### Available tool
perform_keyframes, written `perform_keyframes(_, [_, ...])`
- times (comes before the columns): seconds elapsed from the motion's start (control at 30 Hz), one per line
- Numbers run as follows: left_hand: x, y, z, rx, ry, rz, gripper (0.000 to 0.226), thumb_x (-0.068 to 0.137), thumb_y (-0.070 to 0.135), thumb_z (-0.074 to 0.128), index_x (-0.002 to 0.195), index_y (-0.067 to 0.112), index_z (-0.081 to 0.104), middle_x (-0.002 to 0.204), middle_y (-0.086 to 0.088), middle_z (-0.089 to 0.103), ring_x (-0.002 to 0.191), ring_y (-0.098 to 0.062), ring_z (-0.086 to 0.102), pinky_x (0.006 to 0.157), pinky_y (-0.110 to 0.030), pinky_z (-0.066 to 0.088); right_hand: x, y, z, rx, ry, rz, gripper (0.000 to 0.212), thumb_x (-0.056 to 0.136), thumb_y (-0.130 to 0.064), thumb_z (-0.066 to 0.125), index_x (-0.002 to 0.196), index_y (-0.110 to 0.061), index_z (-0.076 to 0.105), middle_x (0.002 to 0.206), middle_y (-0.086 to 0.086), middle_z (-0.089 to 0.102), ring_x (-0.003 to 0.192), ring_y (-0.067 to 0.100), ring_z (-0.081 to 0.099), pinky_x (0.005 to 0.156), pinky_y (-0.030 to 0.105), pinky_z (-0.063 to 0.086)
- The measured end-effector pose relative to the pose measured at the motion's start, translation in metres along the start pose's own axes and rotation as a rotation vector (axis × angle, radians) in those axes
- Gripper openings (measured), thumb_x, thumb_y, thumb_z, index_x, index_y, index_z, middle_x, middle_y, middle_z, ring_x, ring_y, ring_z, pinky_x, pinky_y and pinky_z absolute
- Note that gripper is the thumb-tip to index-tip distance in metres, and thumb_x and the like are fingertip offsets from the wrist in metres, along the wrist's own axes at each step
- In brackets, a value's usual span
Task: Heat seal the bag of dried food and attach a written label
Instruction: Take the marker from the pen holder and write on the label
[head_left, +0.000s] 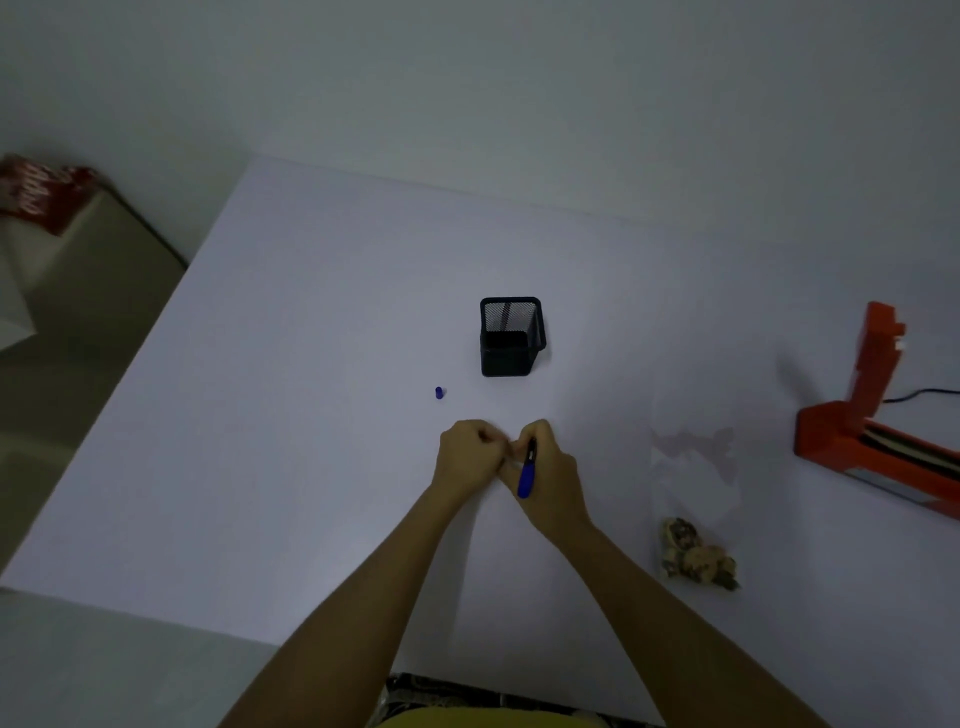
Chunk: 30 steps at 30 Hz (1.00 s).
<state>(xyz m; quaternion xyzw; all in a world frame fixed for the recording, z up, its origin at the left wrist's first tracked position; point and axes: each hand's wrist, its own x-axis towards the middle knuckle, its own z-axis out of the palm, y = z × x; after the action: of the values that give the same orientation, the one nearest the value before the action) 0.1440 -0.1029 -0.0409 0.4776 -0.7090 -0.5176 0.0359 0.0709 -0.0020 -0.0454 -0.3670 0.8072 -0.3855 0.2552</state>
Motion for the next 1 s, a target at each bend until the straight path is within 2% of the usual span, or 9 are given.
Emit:
perform_keyframes(0.1, [-0.003,0.001,-0.004,-0.035,-0.038,0.0,0.023,0.083,0.005,0.05,0.079,-0.005,0.07,0.075,-0.018,0.068,0.066,-0.021,0.059,0.062,-0.027,0.051,0.001,0.0,0.002,-0.005,0.024,0.023,0.031,0.084,-0.011,0.069,0.081,-0.017,0.039,0.064,0.0,0.05,0.051,0.009,0.044,0.049,0.017,0.043])
perform_keyframes(0.2, [-0.004,0.0,-0.004,-0.056,-0.1,0.016,0.028,0.086,0.007,0.046,0.083,-0.002,0.072,0.081,-0.017,0.071,0.077,-0.03,0.067,0.075,-0.037,0.057,0.001,-0.001,-0.002,-0.007,0.088,0.059,0.038,0.084,-0.007,0.068,0.076,-0.024,0.036,0.068,0.004,0.054,0.054,0.013,0.048,0.052,0.019,0.045])
perform_keyframes(0.27, [-0.005,0.001,-0.004,-0.044,-0.109,0.053,0.029,0.089,0.005,0.044,0.087,0.005,0.073,0.083,-0.007,0.071,0.075,-0.019,0.066,0.074,-0.026,0.056,0.002,-0.001,-0.006,0.014,0.131,0.076,0.043,0.083,-0.003,0.067,0.073,-0.028,0.034,0.066,0.003,0.052,0.053,0.011,0.044,0.051,0.014,0.043])
perform_keyframes(0.33, [-0.006,0.003,-0.003,-0.012,-0.082,0.116,0.029,0.089,0.002,0.046,0.09,0.008,0.074,0.083,0.003,0.066,0.072,-0.003,0.058,0.067,-0.004,0.047,0.005,0.001,-0.012,0.042,0.157,0.089,0.036,0.082,0.005,0.063,0.074,-0.02,0.037,0.062,0.0,0.046,0.051,0.01,0.039,0.048,0.012,0.039])
perform_keyframes(0.4, [-0.007,0.004,-0.002,0.006,-0.065,0.155,0.021,0.091,0.006,0.052,0.092,0.009,0.073,0.083,0.009,0.064,0.072,0.002,0.055,0.065,0.003,0.041,0.01,0.005,-0.017,0.081,0.159,0.121,0.029,0.08,0.009,0.06,0.076,-0.011,0.039,0.062,-0.001,0.043,0.053,0.011,0.038,0.048,0.012,0.037])
perform_keyframes(0.57, [-0.001,-0.01,0.01,0.02,0.0,0.164,0.012,0.09,0.011,0.059,0.09,0.014,0.071,0.091,-0.004,0.073,0.079,-0.01,0.063,0.072,-0.013,0.046,0.019,0.016,-0.017,-0.001,0.092,0.077,0.028,0.081,0.007,0.059,0.078,-0.013,0.04,0.064,0.0,0.047,0.053,0.012,0.041,0.048,0.017,0.038])
perform_keyframes(0.73, [0.002,-0.021,0.025,0.157,0.118,0.215,0.017,0.09,0.003,0.055,0.088,0.007,0.071,0.087,-0.007,0.069,0.074,-0.01,0.056,0.071,-0.017,0.043,0.023,0.018,0.001,-0.264,0.053,-0.035,0.028,0.08,0.005,0.06,0.079,-0.019,0.044,0.071,0.002,0.054,0.068,0.019,0.05,0.054,0.036,0.048])
perform_keyframes(0.9, [0.005,-0.036,0.033,0.265,0.239,0.341,0.009,0.089,0.009,0.059,0.092,0.006,0.067,0.09,-0.007,0.06,0.083,-0.011,0.049,0.073,-0.021,0.04,0.025,0.022,0.008,-0.166,-0.077,-0.102,0.021,0.089,0.003,0.049,0.077,-0.014,0.045,0.075,0.003,0.05,0.064,0.011,0.043,0.056,0.018,0.037])
perform_keyframes(1.0, [-0.002,-0.049,0.035,0.383,0.29,0.487,0.018,0.082,0.007,0.069,0.1,0.003,0.068,0.098,-0.012,0.066,0.088,-0.022,0.061,0.076,-0.027,0.052,0.028,0.03,0.01,-0.116,-0.108,-0.103,0.019,0.089,0.003,0.05,0.078,-0.012,0.046,0.075,0.006,0.052,0.063,0.013,0.046,0.057,0.02,0.04])
